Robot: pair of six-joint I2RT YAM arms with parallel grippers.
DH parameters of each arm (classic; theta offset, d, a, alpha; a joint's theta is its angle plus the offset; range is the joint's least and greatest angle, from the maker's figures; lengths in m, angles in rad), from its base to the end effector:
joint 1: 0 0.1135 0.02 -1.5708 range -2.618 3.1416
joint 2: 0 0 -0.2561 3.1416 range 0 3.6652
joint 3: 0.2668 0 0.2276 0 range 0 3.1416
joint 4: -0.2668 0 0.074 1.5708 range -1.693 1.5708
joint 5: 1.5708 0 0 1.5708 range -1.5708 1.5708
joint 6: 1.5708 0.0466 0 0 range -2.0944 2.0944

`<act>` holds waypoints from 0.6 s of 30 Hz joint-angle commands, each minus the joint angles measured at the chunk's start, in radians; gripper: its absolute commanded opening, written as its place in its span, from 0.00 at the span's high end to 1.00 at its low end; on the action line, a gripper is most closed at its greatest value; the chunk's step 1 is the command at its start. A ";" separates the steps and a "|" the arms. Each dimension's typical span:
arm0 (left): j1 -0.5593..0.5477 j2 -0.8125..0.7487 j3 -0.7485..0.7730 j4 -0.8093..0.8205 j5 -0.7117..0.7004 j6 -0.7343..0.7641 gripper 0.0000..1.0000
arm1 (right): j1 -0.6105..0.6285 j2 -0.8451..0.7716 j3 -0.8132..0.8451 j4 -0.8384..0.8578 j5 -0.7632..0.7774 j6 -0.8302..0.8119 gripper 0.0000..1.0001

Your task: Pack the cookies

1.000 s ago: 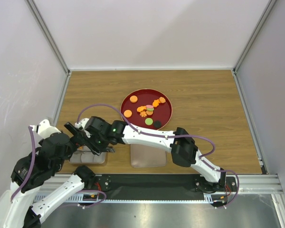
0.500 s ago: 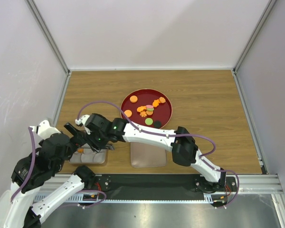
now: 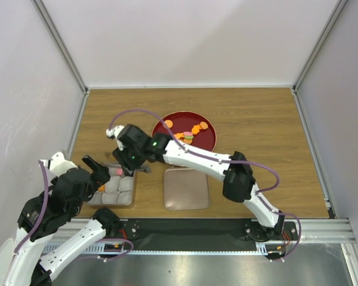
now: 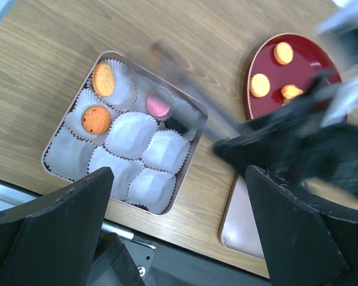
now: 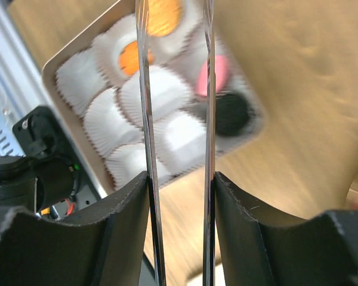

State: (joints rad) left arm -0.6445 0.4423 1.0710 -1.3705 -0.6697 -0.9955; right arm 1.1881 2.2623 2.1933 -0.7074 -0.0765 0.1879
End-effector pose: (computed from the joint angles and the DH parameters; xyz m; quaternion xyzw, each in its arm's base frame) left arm 0.0272 0.0157 0.3261 -0.2812 0.8281 -0.0729 0.4794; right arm 0.1806 0.4581 0.2711 -0.4548 0.8015 0.2727 0.2762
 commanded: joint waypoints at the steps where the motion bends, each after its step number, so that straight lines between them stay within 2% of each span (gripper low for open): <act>1: 0.002 0.027 -0.020 -0.091 -0.016 -0.022 0.00 | -0.048 -0.147 0.007 -0.038 0.037 0.027 0.50; 9: 0.003 0.056 -0.065 -0.001 0.027 0.047 0.00 | -0.174 -0.274 -0.109 -0.147 0.121 0.088 0.50; 18: 0.002 0.072 -0.120 0.080 0.104 0.121 0.00 | -0.274 -0.299 -0.201 -0.280 0.136 0.091 0.50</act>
State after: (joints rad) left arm -0.6445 0.5083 0.9646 -1.3300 -0.5983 -0.9134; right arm 0.9321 1.9903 1.9930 -0.9234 0.0456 0.2630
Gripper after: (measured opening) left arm 0.996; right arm 0.501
